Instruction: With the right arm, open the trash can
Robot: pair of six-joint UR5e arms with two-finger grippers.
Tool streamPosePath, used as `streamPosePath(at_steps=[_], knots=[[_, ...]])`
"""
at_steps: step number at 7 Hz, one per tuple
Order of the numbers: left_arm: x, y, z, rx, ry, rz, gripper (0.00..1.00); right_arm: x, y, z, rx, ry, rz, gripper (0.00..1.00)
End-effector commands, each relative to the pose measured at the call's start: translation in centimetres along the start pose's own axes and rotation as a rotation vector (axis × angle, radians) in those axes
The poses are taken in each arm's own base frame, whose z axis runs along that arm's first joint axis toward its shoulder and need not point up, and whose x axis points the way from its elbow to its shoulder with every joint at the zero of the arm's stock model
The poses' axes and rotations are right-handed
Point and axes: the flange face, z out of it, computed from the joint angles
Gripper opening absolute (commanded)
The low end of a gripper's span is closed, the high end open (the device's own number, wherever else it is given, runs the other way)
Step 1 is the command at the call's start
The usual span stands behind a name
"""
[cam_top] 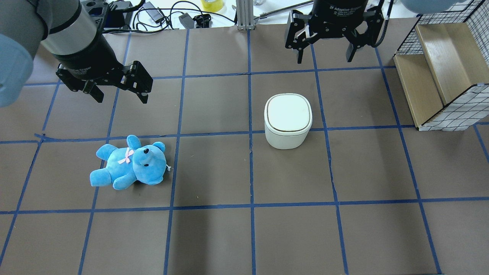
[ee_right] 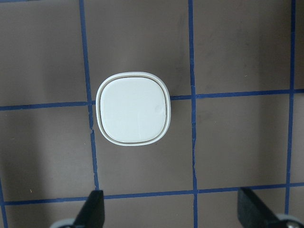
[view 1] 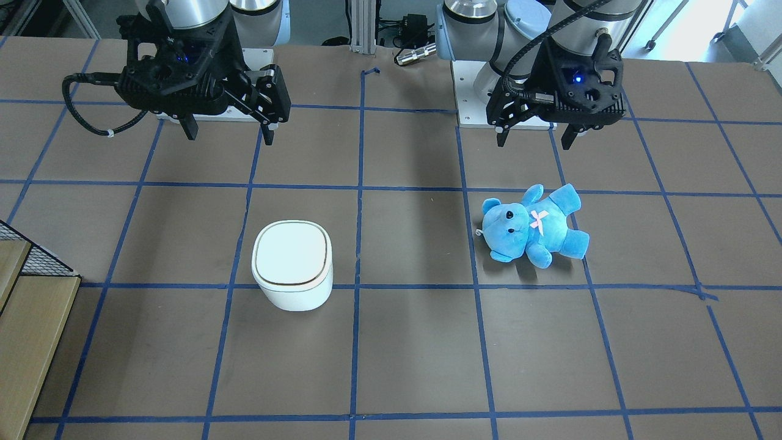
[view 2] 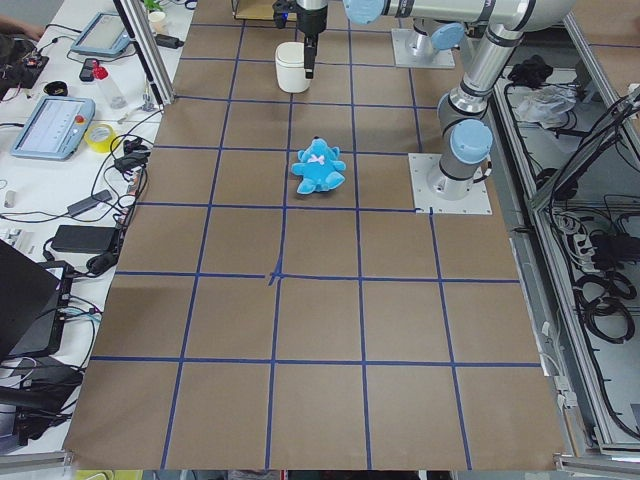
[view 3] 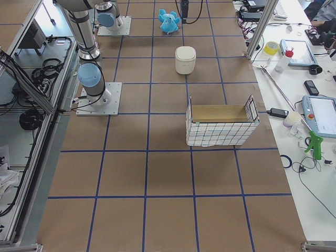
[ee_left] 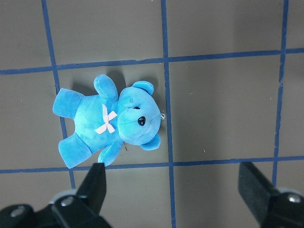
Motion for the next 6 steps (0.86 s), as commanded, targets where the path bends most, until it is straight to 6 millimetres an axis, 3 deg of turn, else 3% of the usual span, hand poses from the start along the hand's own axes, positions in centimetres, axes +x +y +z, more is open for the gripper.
streamPosePath(at_steps=[1,3,4,5,6], knots=[[0.0,0.0,0.0,0.0,0.0,0.001,1.0,-0.1,0.0,0.1,0.002,0.003,-0.007,1.0],[0.0,0.0,0.0,0.0,0.0,-0.001,1.0,-0.1,-0.1,0.3,-0.003,0.003,-0.002,1.0],[0.0,0.0,0.0,0.0,0.0,0.0,1.0,-0.3,-0.3,1.2,-0.008,-0.003,-0.01,0.64],[0.0,0.0,0.0,0.0,0.0,-0.001,1.0,-0.7,-0.7,2.7,0.004,-0.015,-0.01,0.08],[0.0,0.0,0.0,0.0,0.0,-0.001,1.0,-1.2,-1.4,7.1,-0.026,-0.008,-0.006,0.0]])
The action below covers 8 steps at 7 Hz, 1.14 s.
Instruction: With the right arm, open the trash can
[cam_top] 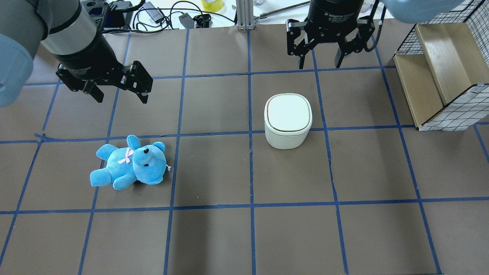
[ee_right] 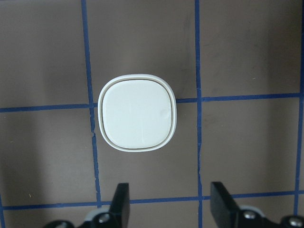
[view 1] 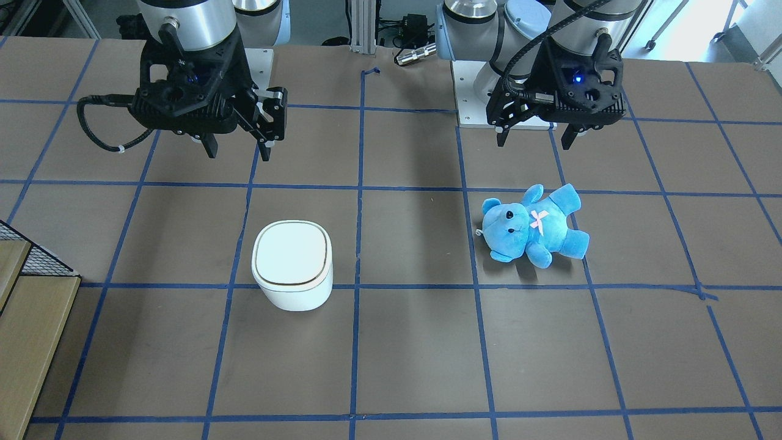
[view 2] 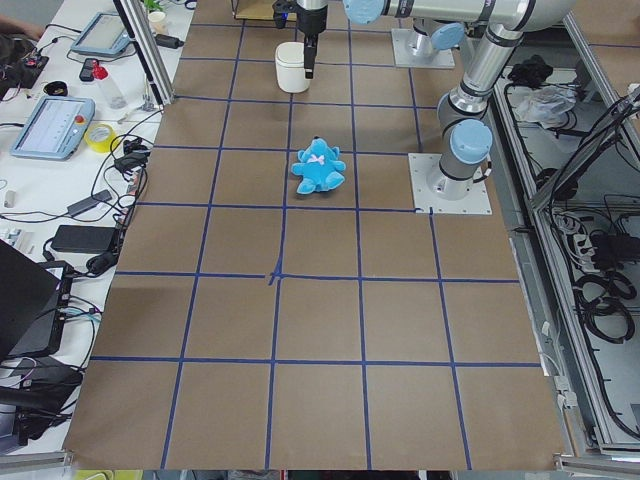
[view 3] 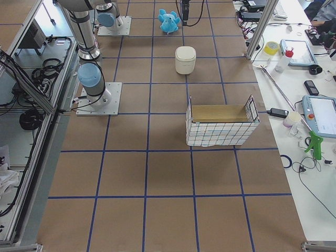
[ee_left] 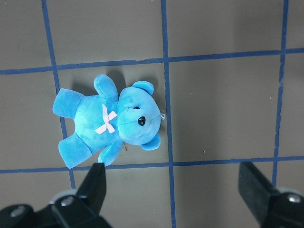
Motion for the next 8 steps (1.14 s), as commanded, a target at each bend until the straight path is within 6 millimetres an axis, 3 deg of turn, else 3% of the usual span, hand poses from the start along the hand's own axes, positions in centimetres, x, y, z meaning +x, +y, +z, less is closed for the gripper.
streamPosePath(at_steps=[1,3,4,6,8], knots=[[0.0,0.0,0.0,0.0,0.0,0.0,1.0,-0.7,-1.1,8.3,-0.01,-0.002,0.007,0.0],[0.0,0.0,0.0,0.0,0.0,0.0,1.0,-1.0,-1.9,14.9,0.027,-0.009,0.016,0.0],[0.0,0.0,0.0,0.0,0.0,0.001,1.0,-1.1,-2.1,17.1,0.04,-0.012,0.018,0.0],[0.0,0.0,0.0,0.0,0.0,0.0,1.0,-1.2,-1.9,20.5,-0.015,0.001,0.012,0.0],[0.0,0.0,0.0,0.0,0.0,0.0,1.0,-1.2,-2.0,20.9,-0.024,0.005,0.012,0.0]])
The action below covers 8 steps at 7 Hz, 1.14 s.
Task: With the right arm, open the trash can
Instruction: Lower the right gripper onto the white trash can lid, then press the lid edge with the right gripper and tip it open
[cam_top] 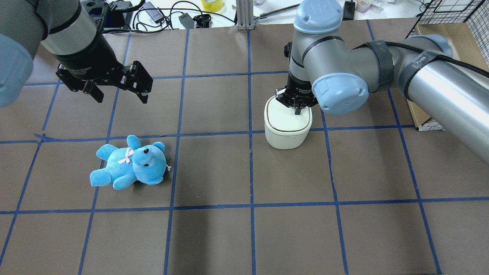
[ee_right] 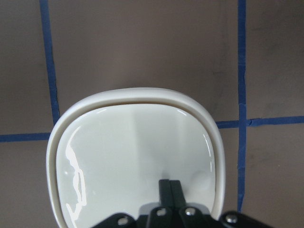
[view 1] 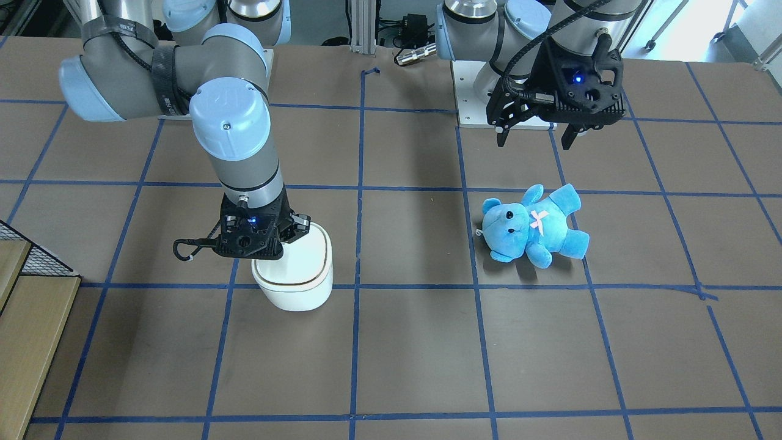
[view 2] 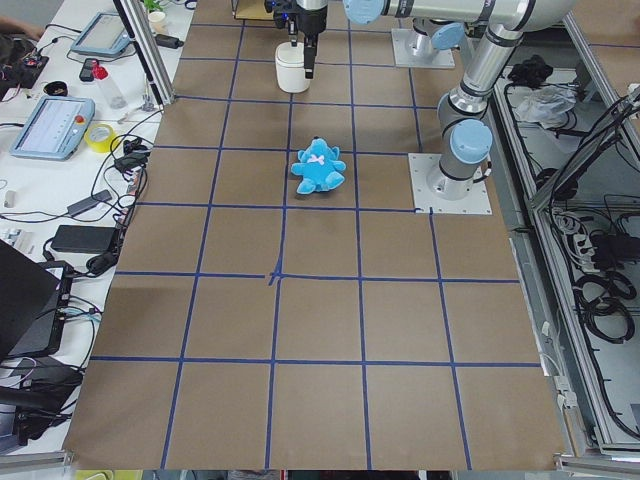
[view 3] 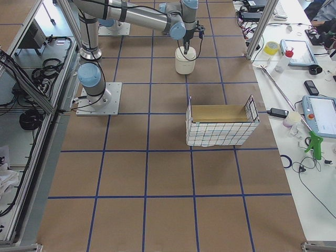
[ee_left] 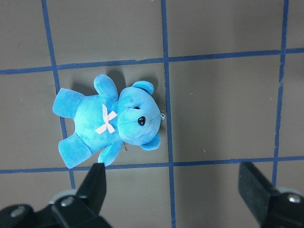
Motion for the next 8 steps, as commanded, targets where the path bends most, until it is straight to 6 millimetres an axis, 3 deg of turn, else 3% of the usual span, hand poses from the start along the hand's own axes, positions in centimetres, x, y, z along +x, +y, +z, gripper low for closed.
streamPosePath(at_steps=[1,3,4,5,6,8], knots=[[0.0,0.0,0.0,0.0,0.0,0.001,1.0,0.0,0.0,0.7,-0.014,0.002,0.001,0.0],[0.1,0.0,0.0,0.0,0.0,0.003,1.0,0.0,0.2,0.9,-0.018,0.003,0.001,0.0],[0.0,0.0,0.0,0.0,0.0,0.002,1.0,0.0,0.0,-0.6,0.008,0.0,0.003,0.0],[0.0,0.0,0.0,0.0,0.0,0.001,1.0,0.0,-0.1,-4.3,0.072,-0.019,0.004,0.61],[0.0,0.0,0.0,0.0,0.0,0.001,1.0,1.1,1.1,-9.9,0.115,-0.026,0.014,1.0],[0.0,0.0,0.0,0.0,0.0,0.001,1.0,1.7,1.3,-18.5,0.156,-0.023,0.005,0.97]])
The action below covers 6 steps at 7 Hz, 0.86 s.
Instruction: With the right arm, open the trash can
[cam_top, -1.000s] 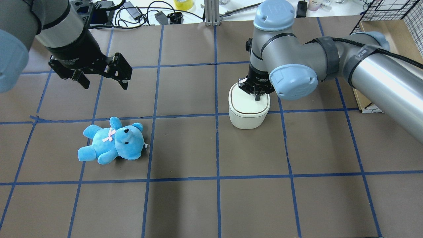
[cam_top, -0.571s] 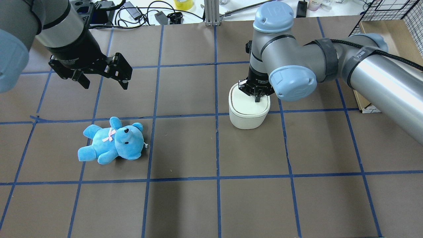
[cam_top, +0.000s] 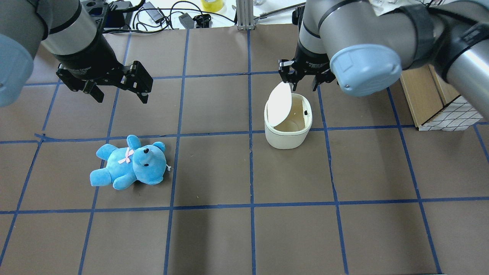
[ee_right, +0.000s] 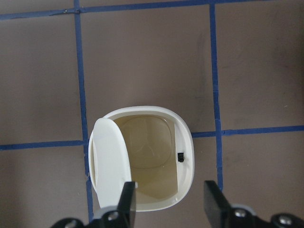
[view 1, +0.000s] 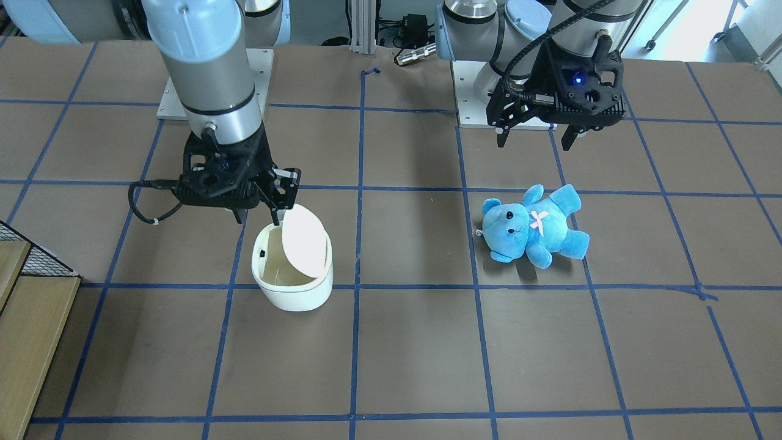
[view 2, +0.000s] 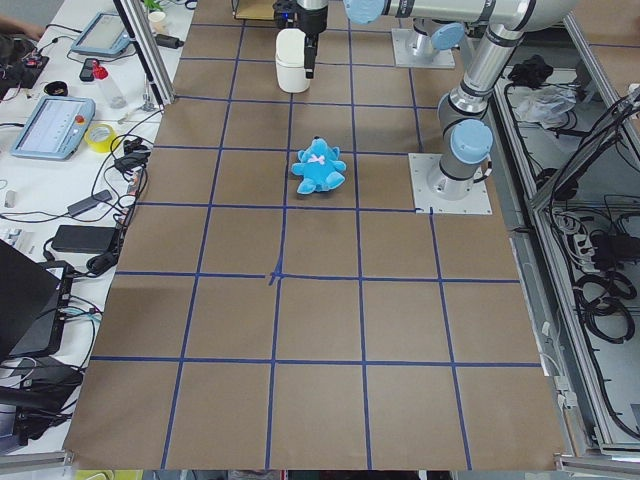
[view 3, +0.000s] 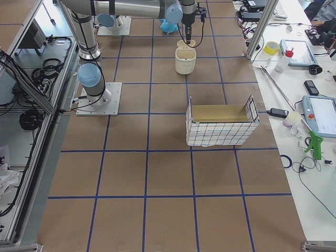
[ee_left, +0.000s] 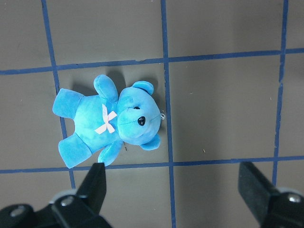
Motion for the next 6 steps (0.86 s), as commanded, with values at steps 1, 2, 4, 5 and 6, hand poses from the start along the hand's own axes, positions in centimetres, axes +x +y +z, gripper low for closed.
streamPosePath(at_steps=[1,2,4,5,6], knots=[[0.0,0.0,0.0,0.0,0.0,0.0,1.0,0.9,-0.8,-8.0,0.007,0.012,0.009,1.0],[0.0,0.0,0.0,0.0,0.0,-0.002,1.0,1.6,-0.9,-9.6,-0.013,0.023,0.011,1.0],[0.1,0.0,0.0,0.0,0.0,0.001,1.0,2.0,-0.6,-9.5,-0.041,0.026,-0.023,1.0],[0.0,0.0,0.0,0.0,0.0,-0.002,1.0,2.0,-0.3,-9.7,-0.048,0.029,-0.025,1.0],[0.0,0.0,0.0,0.0,0.0,-0.002,1.0,2.0,-0.3,-9.9,-0.046,0.027,-0.025,1.0]])
